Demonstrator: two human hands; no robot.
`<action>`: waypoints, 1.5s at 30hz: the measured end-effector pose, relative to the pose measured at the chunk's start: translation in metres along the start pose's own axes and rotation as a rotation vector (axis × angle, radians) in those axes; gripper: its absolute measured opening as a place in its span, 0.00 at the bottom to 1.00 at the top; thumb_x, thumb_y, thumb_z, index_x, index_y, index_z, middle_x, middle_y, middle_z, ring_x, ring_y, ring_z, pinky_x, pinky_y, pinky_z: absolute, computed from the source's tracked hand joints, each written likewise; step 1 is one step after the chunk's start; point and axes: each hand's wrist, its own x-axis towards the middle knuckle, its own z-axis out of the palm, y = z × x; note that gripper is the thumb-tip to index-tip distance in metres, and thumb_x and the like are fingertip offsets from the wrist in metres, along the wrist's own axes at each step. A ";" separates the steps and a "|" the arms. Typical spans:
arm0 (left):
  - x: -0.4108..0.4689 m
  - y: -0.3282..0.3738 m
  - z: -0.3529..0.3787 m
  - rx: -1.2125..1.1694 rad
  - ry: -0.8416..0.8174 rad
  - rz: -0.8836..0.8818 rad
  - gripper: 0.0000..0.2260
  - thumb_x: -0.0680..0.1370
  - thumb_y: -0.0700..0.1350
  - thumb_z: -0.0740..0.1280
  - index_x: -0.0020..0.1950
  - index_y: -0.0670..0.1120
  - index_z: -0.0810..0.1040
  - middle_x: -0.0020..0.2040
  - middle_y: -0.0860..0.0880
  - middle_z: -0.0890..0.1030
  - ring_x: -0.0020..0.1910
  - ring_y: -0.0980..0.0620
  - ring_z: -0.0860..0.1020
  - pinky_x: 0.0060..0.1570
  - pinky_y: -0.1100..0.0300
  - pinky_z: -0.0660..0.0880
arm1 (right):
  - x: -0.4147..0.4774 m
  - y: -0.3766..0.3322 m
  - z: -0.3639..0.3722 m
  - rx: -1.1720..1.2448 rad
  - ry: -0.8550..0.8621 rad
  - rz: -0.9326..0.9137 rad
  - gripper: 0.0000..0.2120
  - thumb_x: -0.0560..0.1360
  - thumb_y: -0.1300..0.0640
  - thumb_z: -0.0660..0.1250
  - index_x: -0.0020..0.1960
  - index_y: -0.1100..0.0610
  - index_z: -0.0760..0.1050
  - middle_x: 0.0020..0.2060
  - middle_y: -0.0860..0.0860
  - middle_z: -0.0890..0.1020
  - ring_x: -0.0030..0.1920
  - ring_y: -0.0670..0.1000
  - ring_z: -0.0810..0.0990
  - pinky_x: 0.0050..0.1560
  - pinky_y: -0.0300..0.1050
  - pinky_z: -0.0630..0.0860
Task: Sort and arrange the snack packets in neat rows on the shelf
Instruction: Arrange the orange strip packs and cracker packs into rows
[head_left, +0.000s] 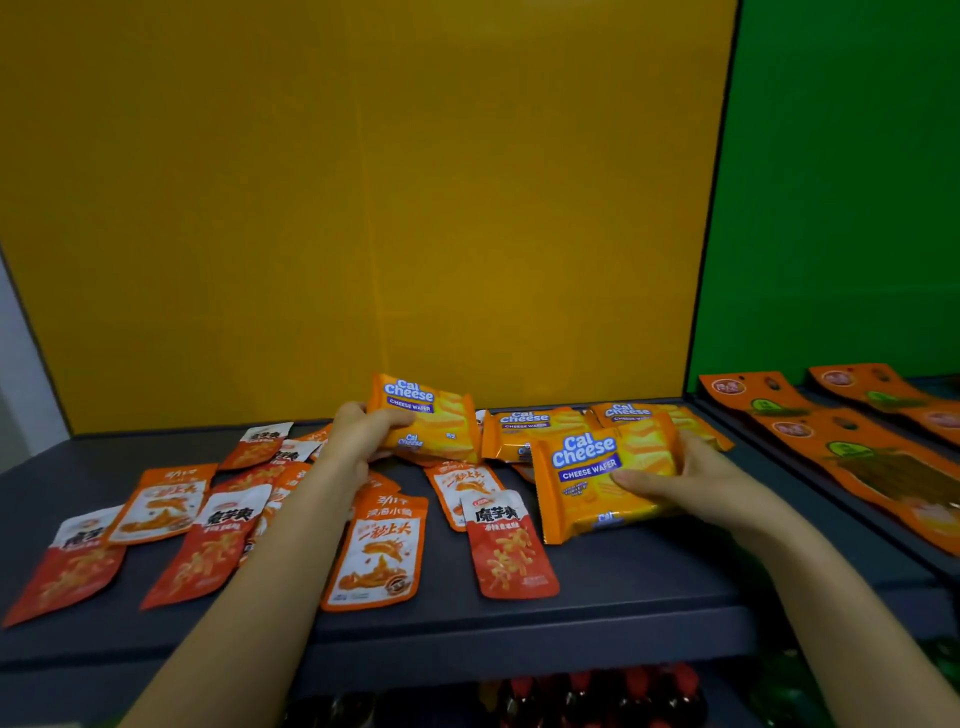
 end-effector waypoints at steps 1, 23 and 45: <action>-0.001 0.003 -0.002 -0.013 -0.002 0.003 0.12 0.71 0.37 0.70 0.51 0.40 0.72 0.51 0.38 0.79 0.37 0.48 0.77 0.35 0.59 0.74 | -0.001 0.000 0.001 0.012 0.026 -0.009 0.42 0.54 0.42 0.79 0.63 0.53 0.68 0.57 0.50 0.80 0.55 0.51 0.80 0.62 0.52 0.74; -0.135 0.049 0.163 -0.181 -0.538 0.128 0.02 0.75 0.40 0.66 0.46 0.46 0.75 0.40 0.50 0.79 0.36 0.57 0.79 0.39 0.62 0.78 | -0.129 0.047 -0.145 0.313 0.441 0.043 0.42 0.54 0.43 0.79 0.63 0.57 0.71 0.53 0.53 0.82 0.46 0.50 0.82 0.34 0.38 0.77; -0.329 0.018 0.537 -0.279 -0.811 0.006 0.13 0.76 0.40 0.65 0.60 0.42 0.72 0.44 0.49 0.80 0.42 0.55 0.79 0.40 0.61 0.78 | -0.240 0.171 -0.463 0.239 0.673 0.091 0.04 0.72 0.60 0.69 0.45 0.58 0.75 0.35 0.52 0.80 0.30 0.47 0.78 0.21 0.34 0.73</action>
